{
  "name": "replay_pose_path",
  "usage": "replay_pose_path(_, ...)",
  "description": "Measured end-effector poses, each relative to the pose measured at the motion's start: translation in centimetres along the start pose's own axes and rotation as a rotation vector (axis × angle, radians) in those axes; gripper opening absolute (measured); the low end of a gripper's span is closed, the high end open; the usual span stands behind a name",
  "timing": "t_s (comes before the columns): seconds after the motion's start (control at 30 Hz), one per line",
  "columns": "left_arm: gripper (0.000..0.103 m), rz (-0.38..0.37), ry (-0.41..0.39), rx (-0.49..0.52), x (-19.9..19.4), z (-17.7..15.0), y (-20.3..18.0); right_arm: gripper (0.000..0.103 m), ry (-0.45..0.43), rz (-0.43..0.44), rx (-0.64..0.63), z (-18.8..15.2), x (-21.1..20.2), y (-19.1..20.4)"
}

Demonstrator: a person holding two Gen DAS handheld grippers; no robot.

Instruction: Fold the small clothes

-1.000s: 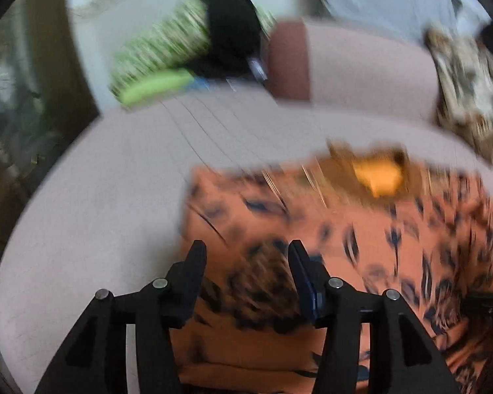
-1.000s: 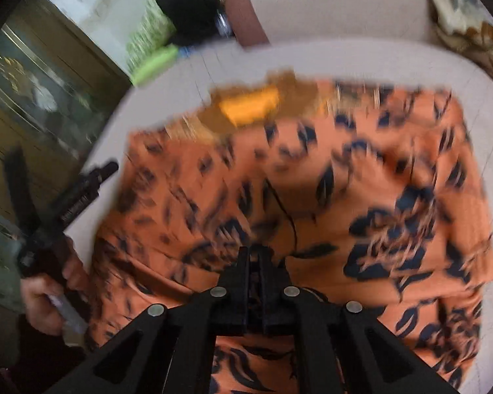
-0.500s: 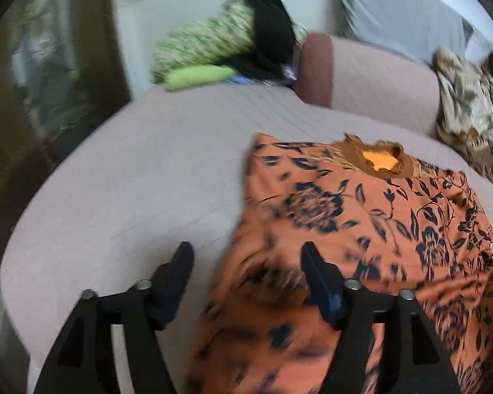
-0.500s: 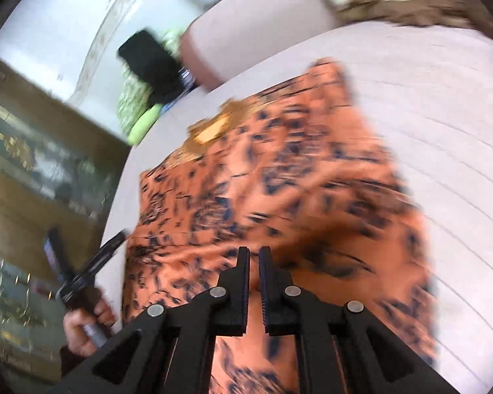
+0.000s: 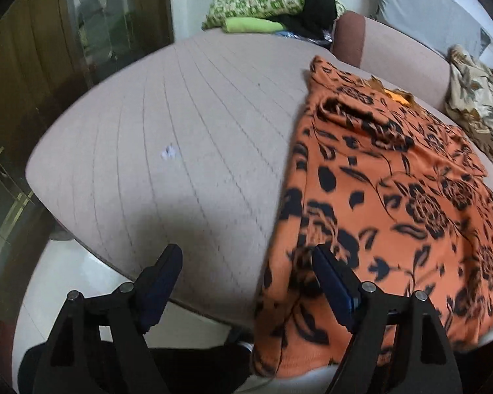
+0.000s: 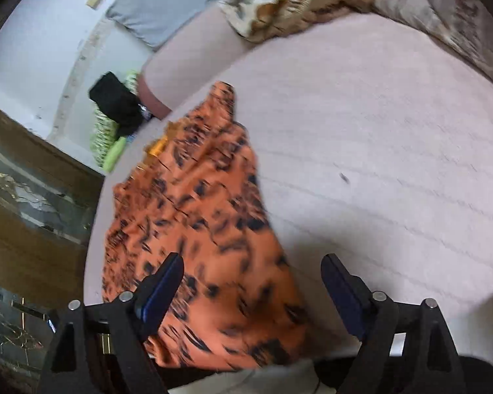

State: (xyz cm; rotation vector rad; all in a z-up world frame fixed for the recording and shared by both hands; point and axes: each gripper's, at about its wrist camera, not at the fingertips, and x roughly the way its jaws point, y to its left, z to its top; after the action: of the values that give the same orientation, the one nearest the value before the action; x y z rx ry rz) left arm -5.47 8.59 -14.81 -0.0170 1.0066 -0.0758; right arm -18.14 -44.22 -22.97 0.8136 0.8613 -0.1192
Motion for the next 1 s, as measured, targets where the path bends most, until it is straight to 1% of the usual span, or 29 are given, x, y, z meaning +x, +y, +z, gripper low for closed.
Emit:
replay_pose_path(0.03,0.05,-0.027,0.007,-0.004,0.0,-0.1,0.3,0.085,0.012,0.002,0.007,-0.2,0.0,-0.3)
replay_pose_path(0.07,0.033,-0.05,0.033,-0.008,0.2,-0.1,0.5,0.084,0.018,0.003,0.009,-0.3,0.0,-0.5)
replay_pose_path(0.1,0.03,-0.072,0.059,-0.017,0.4,-0.1,0.7,0.082,0.021,-0.003,0.005,-0.4,0.0,-0.6)
replay_pose_path(0.17,0.029,-0.109,0.074,-0.061,0.3,0.0,1.4,0.078,0.038,-0.019,-0.002,-0.6,0.5,-0.7)
replay_pose_path(0.2,0.029,-0.12,0.077,-0.068,0.3,-0.1,1.4,0.075,0.049,-0.021,-0.001,-0.8,0.7,-0.9)
replay_pose_path(0.23,0.031,-0.134,0.081,-0.07,0.2,-0.2,1.5,0.075,0.061,-0.024,0.003,-0.9,1.1,-1.1)
replay_pose_path(0.27,0.046,-0.138,0.088,-0.069,0.3,-0.2,1.3,0.075,0.072,-0.03,0.01,-1.0,1.4,-1.3)
replay_pose_path(0.3,0.057,-0.141,0.105,-0.072,0.4,-0.5,1.4,0.075,0.086,-0.034,0.016,-1.1,1.8,-1.5)
replay_pose_path(0.33,0.072,-0.146,0.114,-0.078,0.2,-0.8,1.4,0.075,0.098,-0.035,0.019,-1.2,2.1,-1.6)
replay_pose_path(0.4,0.072,-0.165,0.123,-0.076,0.6,-1.4,1.1,0.075,0.103,-0.042,0.01,-1.3,2.5,-1.6)
replay_pose_path(0.43,0.072,-0.162,0.135,-0.062,1.0,-1.5,0.8,0.075,0.103,-0.044,0.001,-1.3,2.5,-1.4)
replay_pose_path(0.53,0.072,-0.135,0.125,-0.023,1.2,-1.9,0.0,0.075,0.109,-0.043,-0.006,-1.3,2.8,-1.1)
replay_pose_path(0.6,0.06,-0.159,0.13,-0.015,1.0,-2.0,-0.2,0.075,0.111,-0.041,-0.014,-1.4,2.9,-0.8)
replay_pose_path(0.67,0.041,-0.182,0.134,-0.008,0.8,-2.0,-0.1,0.075,0.132,-0.017,-0.024,-1.7,3.1,-0.4)
replay_pose_path(0.7,0.035,-0.194,0.135,-0.013,0.8,-1.9,0.0,0.075,0.146,-0.01,-0.034,-2.0,3.3,0.0)
replay_pose_path(0.77,0.014,-0.232,0.138,-0.042,0.6,-1.8,0.4,0.075,0.166,-0.027,-0.079,-2.7,3.8,0.9)
replay_pose_path(0.8,0.01,-0.251,0.137,-0.046,0.7,-1.6,0.4,0.07,0.168,-0.049,-0.107,-3.1,4.0,1.4)
replay_pose_path(0.83,0.009,-0.258,0.135,-0.044,1.1,-1.4,-0.1,0.063,0.166,-0.078,-0.135,-3.5,4.1,1.9)
replay_pose_path(0.87,0.009,-0.256,0.129,-0.032,1.1,-1.4,-0.4,0.058,0.156,-0.12,-0.167,-3.9,4.2,2.4)
replay_pose_path(0.93,0.009,-0.273,0.123,-0.019,0.8,-1.6,-0.7,0.034,0.14,-0.209,-0.237,-4.7,4.4,3.3)
replay_pose_path(0.97,0.011,-0.288,0.127,-0.022,0.8,-1.6,-0.6,0.031,0.136,-0.243,-0.268,-5.0,4.5,3.7)
replay_pose_path(1.0,0.014,-0.307,0.136,-0.03,0.8,-1.6,-0.6,0.025,0.134,-0.256,-0.28,-5.2,4.5,4.0)
